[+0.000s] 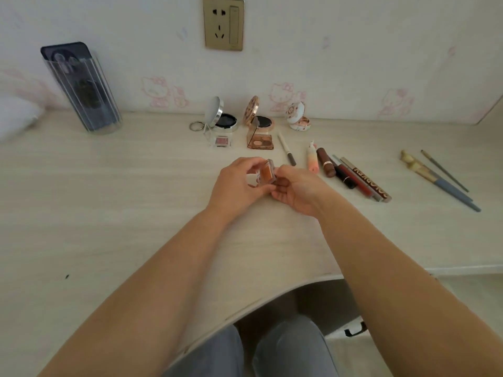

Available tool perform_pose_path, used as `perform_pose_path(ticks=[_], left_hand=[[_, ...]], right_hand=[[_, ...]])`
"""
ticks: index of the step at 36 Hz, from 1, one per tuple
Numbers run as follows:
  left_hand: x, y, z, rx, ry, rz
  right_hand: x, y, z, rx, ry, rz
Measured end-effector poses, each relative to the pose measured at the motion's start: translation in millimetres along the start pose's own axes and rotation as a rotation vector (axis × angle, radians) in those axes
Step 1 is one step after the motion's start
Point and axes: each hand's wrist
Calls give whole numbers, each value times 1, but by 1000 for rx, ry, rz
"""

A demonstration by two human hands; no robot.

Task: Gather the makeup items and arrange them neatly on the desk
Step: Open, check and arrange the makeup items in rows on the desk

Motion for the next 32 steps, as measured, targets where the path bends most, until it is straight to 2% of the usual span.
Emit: perform_pose_path(ticks=[5, 10, 18, 22, 27, 32], left_hand=[[3, 1, 2, 99, -16, -140], [1, -1, 3, 90, -26, -165], [6, 1, 3, 99, -27, -354], [9, -4, 6, 123, 1, -419], [18, -11, 14, 176, -40, -380], [31, -21, 28, 227, -101, -226]], right_hand=[[-3, 2, 3, 20, 58, -72], [-5, 4, 1, 51, 80, -163], [-1, 6, 1, 91, 23, 60], [1, 1, 1, 61, -19, 72], [10, -2, 15, 67, 157, -299], [14, -13, 21, 16, 84, -934]])
Point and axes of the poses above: each hand's wrist, its own z-axis towards the middle knuckle, its own x-axis out of the back of the hand, y = z × x, and after that the axes turned 14 degrees about -y, right-handed
